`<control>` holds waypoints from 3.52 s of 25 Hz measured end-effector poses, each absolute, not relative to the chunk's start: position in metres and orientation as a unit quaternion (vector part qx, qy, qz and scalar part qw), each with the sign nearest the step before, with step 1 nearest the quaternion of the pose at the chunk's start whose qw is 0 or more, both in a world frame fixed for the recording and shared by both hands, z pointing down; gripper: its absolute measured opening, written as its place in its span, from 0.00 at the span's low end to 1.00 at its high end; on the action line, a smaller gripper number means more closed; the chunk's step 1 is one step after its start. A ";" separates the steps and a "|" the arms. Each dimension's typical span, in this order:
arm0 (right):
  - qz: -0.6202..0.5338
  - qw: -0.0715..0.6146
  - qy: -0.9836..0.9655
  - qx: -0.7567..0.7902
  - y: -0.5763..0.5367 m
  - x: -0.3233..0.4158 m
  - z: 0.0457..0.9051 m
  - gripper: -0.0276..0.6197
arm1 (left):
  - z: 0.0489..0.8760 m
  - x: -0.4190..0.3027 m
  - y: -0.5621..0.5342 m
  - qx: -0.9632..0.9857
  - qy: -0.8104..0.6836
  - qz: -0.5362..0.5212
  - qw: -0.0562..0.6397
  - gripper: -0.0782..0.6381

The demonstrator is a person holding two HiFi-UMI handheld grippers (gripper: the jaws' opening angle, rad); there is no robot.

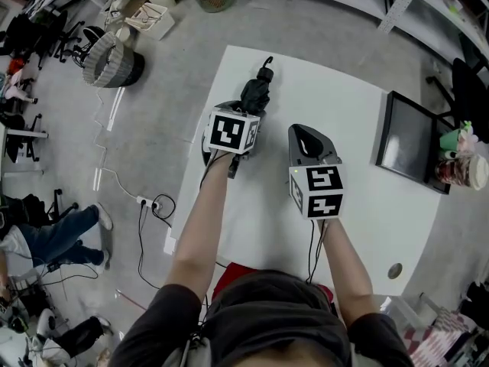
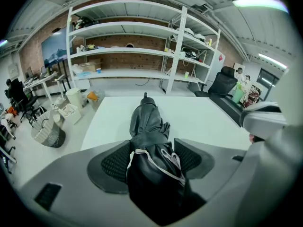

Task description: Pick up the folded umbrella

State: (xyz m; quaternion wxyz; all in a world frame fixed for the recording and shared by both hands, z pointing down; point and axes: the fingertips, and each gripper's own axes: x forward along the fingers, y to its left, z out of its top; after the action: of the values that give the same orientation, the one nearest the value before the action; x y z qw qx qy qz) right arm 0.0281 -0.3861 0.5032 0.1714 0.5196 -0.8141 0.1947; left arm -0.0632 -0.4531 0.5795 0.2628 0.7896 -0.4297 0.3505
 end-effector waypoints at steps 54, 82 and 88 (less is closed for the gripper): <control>0.145 0.114 -0.823 0.537 -0.319 0.018 0.413 0.07 | 0.425 -0.063 -0.366 0.836 -0.510 0.177 0.098 0.40; 0.088 0.073 -0.863 0.491 -0.271 -0.047 0.341 0.07 | 0.317 -0.144 -0.275 0.828 -0.558 0.052 0.031 0.40; 0.081 0.066 -0.872 0.479 -0.258 -0.062 0.330 0.07 | 0.306 -0.168 -0.254 0.817 -0.574 0.040 0.031 0.40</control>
State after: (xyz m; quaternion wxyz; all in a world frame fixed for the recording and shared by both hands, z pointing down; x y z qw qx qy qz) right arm -0.0623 -0.2580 0.3303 0.0662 0.4786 -0.8718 0.0811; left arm -0.1677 -0.2541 0.3060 0.0311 0.8174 -0.5738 0.0402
